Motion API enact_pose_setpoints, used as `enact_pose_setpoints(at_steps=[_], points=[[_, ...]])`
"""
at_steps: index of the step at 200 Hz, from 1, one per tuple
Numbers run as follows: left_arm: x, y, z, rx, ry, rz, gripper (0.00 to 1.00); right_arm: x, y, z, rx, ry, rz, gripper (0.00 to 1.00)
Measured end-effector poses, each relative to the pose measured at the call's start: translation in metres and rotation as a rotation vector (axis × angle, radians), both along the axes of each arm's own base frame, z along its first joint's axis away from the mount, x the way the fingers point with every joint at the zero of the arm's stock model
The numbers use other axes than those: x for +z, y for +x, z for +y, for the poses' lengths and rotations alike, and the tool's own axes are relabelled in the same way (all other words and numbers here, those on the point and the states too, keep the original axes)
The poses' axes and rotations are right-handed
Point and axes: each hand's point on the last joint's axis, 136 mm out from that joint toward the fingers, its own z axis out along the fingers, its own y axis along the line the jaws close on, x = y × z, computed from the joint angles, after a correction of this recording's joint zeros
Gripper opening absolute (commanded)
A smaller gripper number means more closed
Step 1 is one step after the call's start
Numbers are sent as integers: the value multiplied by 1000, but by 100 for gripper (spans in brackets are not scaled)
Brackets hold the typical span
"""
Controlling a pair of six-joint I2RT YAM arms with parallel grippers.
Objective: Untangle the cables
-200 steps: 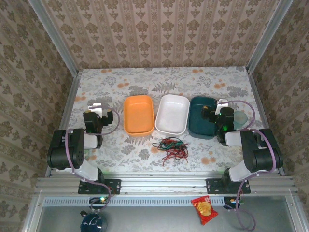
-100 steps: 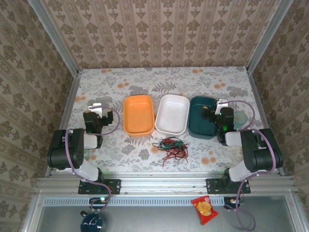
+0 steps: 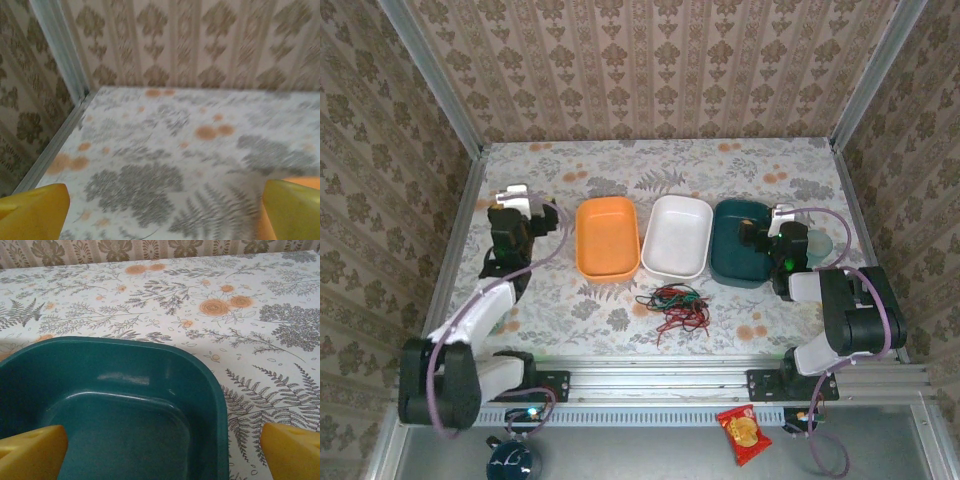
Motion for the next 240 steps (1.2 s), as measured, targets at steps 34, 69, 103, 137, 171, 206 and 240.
enact_pose_setpoints(at_steps=[34,69,103,137,171,206,240], points=[[-24,-36,-95,-164,-17,105,100,12,-3,-2,-44,-1,54,82],[-70,-80,-186,-388,69,242,100,103,-5,11,-147,34,-41,77],[-80,-109,-261,-629,130,315,100,129,-39,103,122,103,59,67],[-93,-136,-282,-787,128,405,100,74,-121,190,505,122,392,56],[-110,-156,-281,-854,158,488,100,35,-184,217,692,116,657,46],[-120,-170,-282,-901,180,537,100,5,-206,213,699,104,814,41],[-133,-186,-291,-952,209,567,100,-9,-214,210,690,106,880,28]])
